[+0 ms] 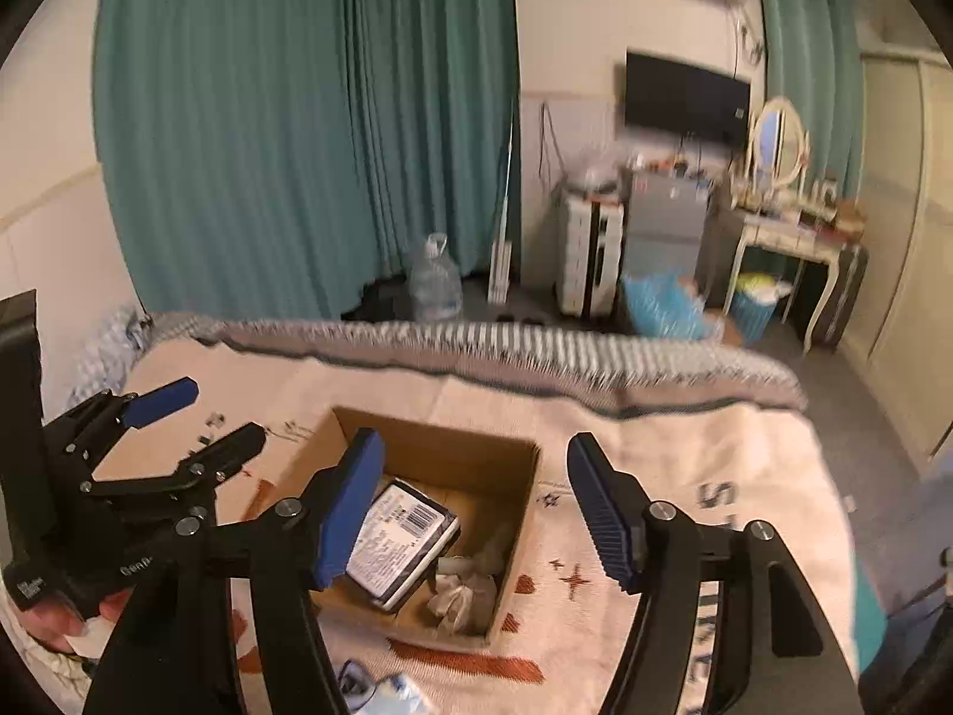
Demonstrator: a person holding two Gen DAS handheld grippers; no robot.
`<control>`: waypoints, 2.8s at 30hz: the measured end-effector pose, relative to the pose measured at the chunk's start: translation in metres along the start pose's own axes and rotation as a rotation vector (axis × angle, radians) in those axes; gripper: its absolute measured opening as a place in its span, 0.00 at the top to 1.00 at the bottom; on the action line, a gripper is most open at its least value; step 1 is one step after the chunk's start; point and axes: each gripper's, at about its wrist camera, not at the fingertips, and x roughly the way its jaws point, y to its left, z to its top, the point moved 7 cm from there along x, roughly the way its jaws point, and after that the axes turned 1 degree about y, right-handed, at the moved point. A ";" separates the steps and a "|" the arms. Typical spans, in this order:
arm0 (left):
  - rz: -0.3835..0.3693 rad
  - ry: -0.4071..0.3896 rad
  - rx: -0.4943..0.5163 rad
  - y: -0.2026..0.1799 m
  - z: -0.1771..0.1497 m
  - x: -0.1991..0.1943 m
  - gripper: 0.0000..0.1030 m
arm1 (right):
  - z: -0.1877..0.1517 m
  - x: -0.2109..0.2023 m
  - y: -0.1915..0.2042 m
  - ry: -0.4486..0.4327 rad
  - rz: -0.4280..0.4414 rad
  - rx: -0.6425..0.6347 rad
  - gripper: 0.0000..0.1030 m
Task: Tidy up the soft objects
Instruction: 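Carry both held items into the cardboard box and open both grippers, then move both grippers back over the remaining pile, then grasp the white knit glove with the left gripper while the right grasps the white mesh item, then carry the glove and mesh item into the box and open both grippers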
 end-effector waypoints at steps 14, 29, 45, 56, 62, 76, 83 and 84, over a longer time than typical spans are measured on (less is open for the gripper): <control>0.012 -0.109 -0.021 -0.002 0.002 -0.156 0.10 | -0.021 -0.190 0.053 -0.092 -0.032 -0.117 0.11; -0.031 0.117 -0.030 -0.010 -0.151 -0.108 0.10 | -0.175 -0.107 0.048 0.186 -0.012 -0.072 0.11; -0.004 0.294 -0.062 -0.015 -0.243 -0.027 0.10 | -0.302 0.040 0.058 0.502 0.064 -0.104 0.19; -0.099 0.379 -0.035 -0.038 -0.270 -0.001 0.12 | -0.310 0.061 0.045 0.576 0.132 -0.077 0.76; -0.146 0.419 -0.035 -0.053 -0.279 0.017 0.12 | -0.298 0.057 0.029 0.553 0.133 -0.053 0.77; -0.233 0.416 -0.023 -0.066 -0.276 0.026 0.46 | -0.282 0.044 0.033 0.501 0.120 -0.073 0.77; -0.254 0.346 0.008 -0.067 -0.255 -0.022 0.50 | -0.257 0.005 0.049 0.398 0.113 -0.063 0.77; -0.256 0.333 0.006 -0.065 -0.250 -0.031 0.50 | -0.251 -0.004 0.051 0.378 0.113 -0.066 0.77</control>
